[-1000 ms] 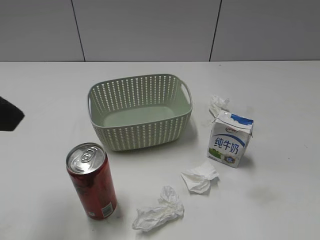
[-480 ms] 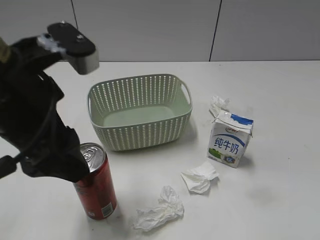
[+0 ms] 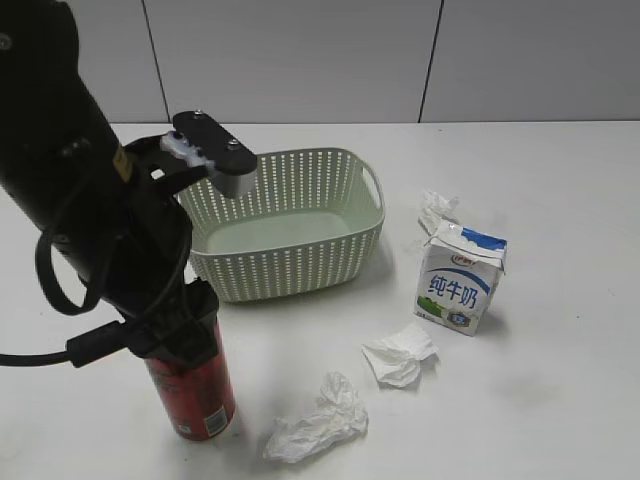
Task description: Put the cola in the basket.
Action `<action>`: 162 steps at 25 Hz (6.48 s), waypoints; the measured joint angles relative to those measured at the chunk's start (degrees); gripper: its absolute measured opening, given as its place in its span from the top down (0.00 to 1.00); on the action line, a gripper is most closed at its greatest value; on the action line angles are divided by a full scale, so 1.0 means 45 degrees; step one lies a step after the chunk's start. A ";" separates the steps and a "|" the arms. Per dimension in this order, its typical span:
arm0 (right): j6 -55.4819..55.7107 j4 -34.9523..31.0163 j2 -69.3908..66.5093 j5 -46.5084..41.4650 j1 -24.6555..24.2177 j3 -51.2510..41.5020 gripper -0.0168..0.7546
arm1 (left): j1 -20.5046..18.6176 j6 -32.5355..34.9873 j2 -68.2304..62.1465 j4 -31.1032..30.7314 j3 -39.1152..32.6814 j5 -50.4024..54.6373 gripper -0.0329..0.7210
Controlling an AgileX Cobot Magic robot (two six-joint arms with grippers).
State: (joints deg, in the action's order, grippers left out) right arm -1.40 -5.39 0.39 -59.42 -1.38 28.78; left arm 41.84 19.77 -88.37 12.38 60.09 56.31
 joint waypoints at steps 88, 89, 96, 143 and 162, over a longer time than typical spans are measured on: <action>-0.0010 0.0000 0.0000 0.0000 0.0000 0.0000 0.24 | -0.1153 -0.0050 -0.8051 -0.1463 1.0913 0.0989 0.25; -0.0010 0.0000 0.0000 0.0000 0.0000 0.0000 0.24 | -0.1155 0.0007 -0.8069 -0.1263 1.0913 0.0911 0.25; 0.0002 0.0000 0.0000 0.0000 0.0000 0.0000 0.24 | -0.1155 0.0090 -0.8068 -0.0567 1.0913 0.0960 0.25; 0.0008 0.0000 0.0000 0.0000 0.0000 0.0000 0.24 | -0.9655 -0.1630 -0.1441 -0.0243 0.7856 0.2995 0.17; -0.0006 0.0000 0.0000 0.0000 0.0000 0.0000 0.24 | -0.9742 -0.1300 0.7212 0.0361 -0.3639 0.1361 0.17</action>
State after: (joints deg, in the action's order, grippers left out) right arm -1.42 -5.39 0.39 -59.42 -1.38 28.78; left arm -2.00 13.92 -55.92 14.00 43.71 62.44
